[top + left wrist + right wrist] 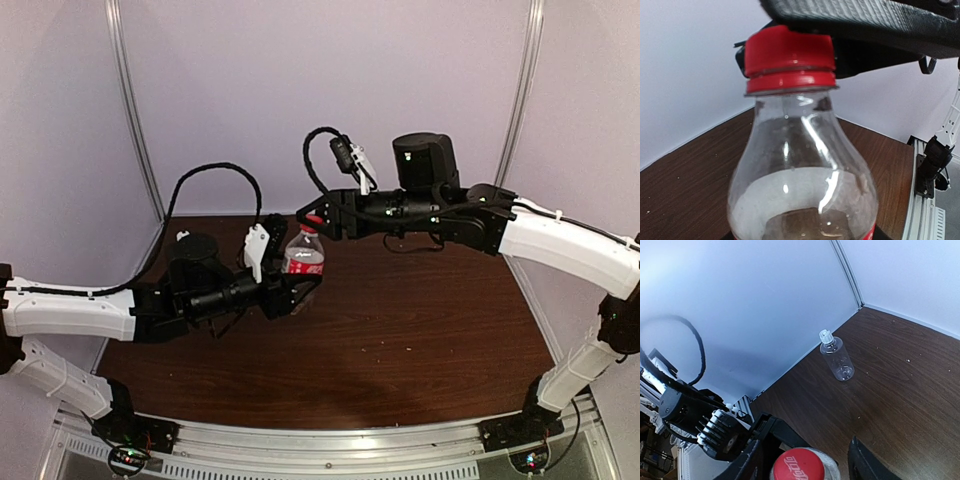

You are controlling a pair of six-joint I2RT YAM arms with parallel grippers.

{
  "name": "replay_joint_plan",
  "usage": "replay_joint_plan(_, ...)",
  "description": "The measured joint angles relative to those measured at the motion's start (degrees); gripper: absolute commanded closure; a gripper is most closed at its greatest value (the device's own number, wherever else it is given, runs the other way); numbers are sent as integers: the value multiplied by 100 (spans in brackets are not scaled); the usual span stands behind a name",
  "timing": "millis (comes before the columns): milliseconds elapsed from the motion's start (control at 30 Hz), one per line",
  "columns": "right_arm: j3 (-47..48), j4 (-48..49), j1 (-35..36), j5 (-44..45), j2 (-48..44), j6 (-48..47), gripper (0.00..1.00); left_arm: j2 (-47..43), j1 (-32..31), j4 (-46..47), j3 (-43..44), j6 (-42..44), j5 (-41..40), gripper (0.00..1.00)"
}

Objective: Unscrew the bottle caps

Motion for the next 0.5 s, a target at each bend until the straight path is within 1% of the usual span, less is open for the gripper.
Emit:
replay_joint_plan(133, 0, 17, 0, -50, 0, 2, 52, 0, 0, -4, 0, 26, -15, 70)
replay_joint_plan(367, -15, 120, 0, -160, 0, 28, 51, -2, 0, -7, 0, 44, -39, 71)
replay_joint_plan(500, -44, 142, 0, -166, 0, 28, 48, -13, 0, -9, 0, 46, -48, 70)
